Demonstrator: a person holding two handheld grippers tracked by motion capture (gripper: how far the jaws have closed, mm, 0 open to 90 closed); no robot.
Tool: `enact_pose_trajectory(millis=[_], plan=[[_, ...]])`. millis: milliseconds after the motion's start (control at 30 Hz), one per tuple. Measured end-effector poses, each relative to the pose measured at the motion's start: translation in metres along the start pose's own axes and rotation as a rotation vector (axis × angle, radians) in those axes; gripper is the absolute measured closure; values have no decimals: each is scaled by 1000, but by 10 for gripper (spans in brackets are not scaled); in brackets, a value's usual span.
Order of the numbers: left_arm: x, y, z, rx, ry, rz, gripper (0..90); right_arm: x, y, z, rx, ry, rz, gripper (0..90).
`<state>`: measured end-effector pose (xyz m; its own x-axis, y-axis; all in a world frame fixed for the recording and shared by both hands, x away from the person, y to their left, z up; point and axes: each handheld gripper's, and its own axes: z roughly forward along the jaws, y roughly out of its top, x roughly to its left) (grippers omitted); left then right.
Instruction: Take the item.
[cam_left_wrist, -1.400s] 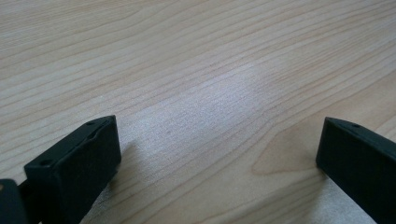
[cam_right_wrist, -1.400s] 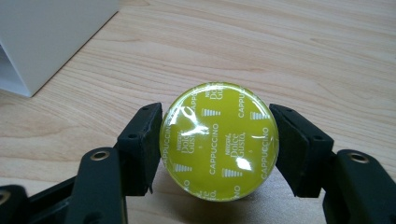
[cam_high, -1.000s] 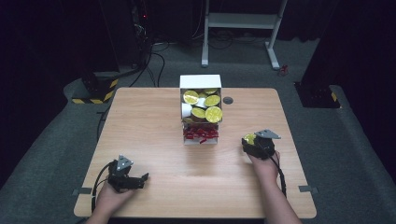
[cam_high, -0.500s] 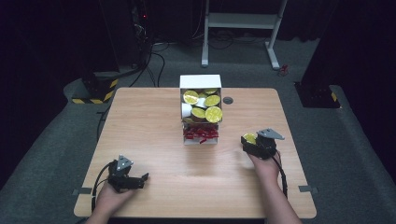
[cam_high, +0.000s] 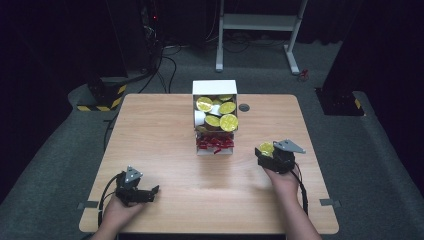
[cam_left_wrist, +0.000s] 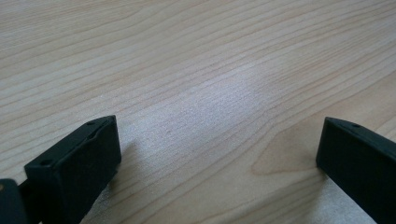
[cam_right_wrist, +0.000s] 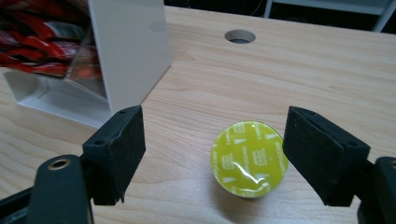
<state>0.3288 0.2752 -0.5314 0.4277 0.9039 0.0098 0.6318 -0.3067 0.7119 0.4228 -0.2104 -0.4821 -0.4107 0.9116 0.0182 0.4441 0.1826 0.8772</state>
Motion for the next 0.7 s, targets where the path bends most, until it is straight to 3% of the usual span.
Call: enact_pose_trajectory(millis=[433,533,700], plan=[[0,0,0,-1,0,1,3,20,-4,-18,-3,43,4,150],[0,0,0,-1,0,1,3,27,-5,-22,2,32,-3,148],[0,0,0,-1,0,1,3,40,-8,-28,5,74,-6,140]])
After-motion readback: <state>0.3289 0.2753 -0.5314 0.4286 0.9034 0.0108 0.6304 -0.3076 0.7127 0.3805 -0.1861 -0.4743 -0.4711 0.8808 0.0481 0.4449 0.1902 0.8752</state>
